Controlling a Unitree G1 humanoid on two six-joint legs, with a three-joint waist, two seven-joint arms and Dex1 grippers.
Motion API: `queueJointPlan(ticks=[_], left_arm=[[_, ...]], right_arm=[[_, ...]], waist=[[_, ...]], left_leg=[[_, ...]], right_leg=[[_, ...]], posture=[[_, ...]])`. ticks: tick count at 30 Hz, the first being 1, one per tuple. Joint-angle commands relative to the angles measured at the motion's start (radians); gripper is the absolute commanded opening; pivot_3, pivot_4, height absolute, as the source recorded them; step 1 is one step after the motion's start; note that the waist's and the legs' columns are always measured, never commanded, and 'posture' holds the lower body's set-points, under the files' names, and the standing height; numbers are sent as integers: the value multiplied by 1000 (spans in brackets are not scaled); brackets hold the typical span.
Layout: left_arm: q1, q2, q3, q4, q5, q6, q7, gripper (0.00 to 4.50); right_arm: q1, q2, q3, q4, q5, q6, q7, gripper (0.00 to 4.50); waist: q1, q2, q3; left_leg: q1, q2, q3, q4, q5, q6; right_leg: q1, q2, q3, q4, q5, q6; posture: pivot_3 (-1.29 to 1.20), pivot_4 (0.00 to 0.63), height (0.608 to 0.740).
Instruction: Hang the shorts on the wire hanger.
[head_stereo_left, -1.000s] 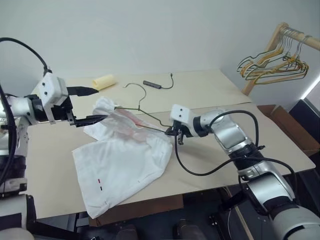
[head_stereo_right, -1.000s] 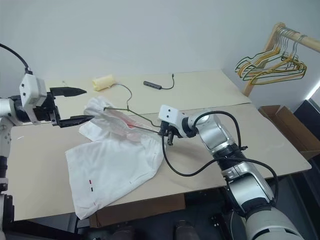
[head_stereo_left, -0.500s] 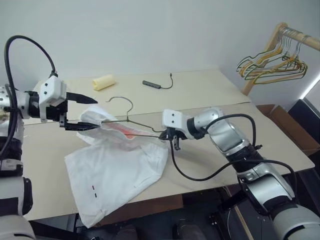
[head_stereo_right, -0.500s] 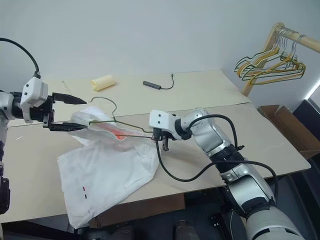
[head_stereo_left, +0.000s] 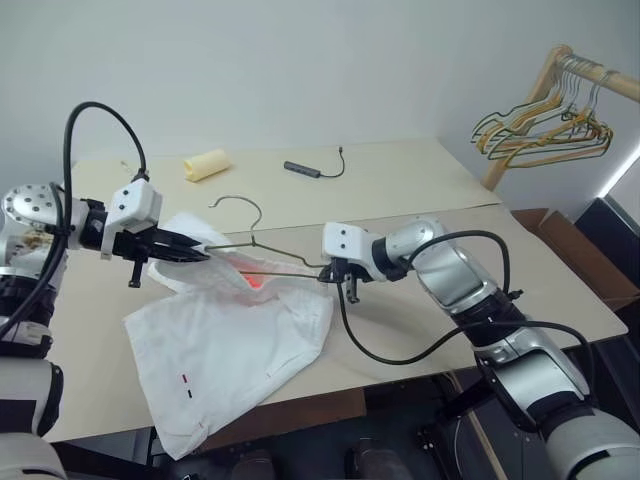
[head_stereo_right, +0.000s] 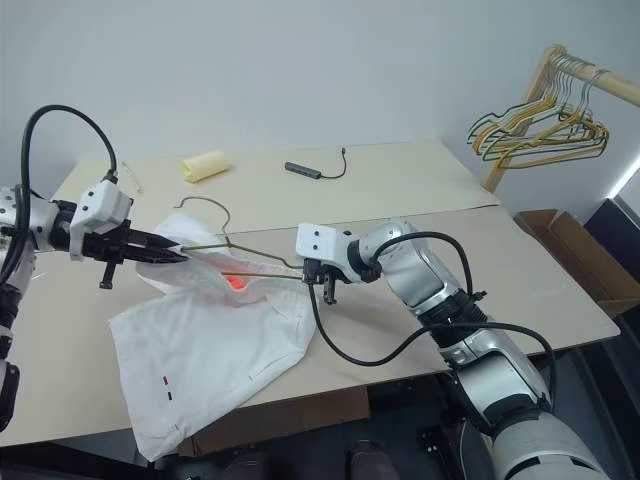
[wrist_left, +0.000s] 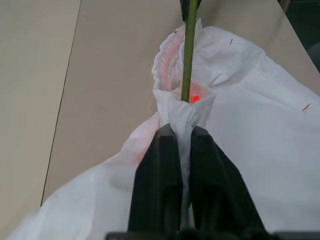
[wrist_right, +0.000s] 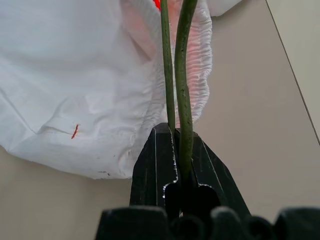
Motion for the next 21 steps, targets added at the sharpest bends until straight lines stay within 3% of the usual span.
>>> queueJointPlan(ticks=[1, 8, 12, 21], left_arm=[[-17, 6, -4, 22, 11, -19, -2, 23], [-46, -34, 76, 68, 98, -66, 8, 23], [-58, -41, 112, 90, 121, -86, 15, 0], [-102, -67, 156, 167, 189, -126, 33, 0]], right_arm=[[-26, 5, -24, -41, 11, 1, -1, 0], [5, 2, -50, -46, 10, -112, -40, 0], [7, -9, -72, -24, 1, -123, -80, 1052], [-6, -73, -271, 28, 74, -43, -150, 4247]], waist=[[0, 0, 0], [0, 0, 0], [-1, 0, 0], [-2, 0, 0]], left_leg=[[0, 0, 0, 0, 0, 0], [0, 0, 0, 1, 0, 0], [-1, 0, 0, 1, 0, 0], [-2, 0, 0, 3, 0, 0]], right_leg=[[0, 0, 0, 0, 0, 0], [0, 0, 0, 0, 0, 0], [0, 0, 0, 0, 0, 0], [0, 0, -1, 0, 0, 0]], posture=[[-10, 0, 740], [-15, 0, 740], [-17, 0, 740], [-36, 0, 740]])
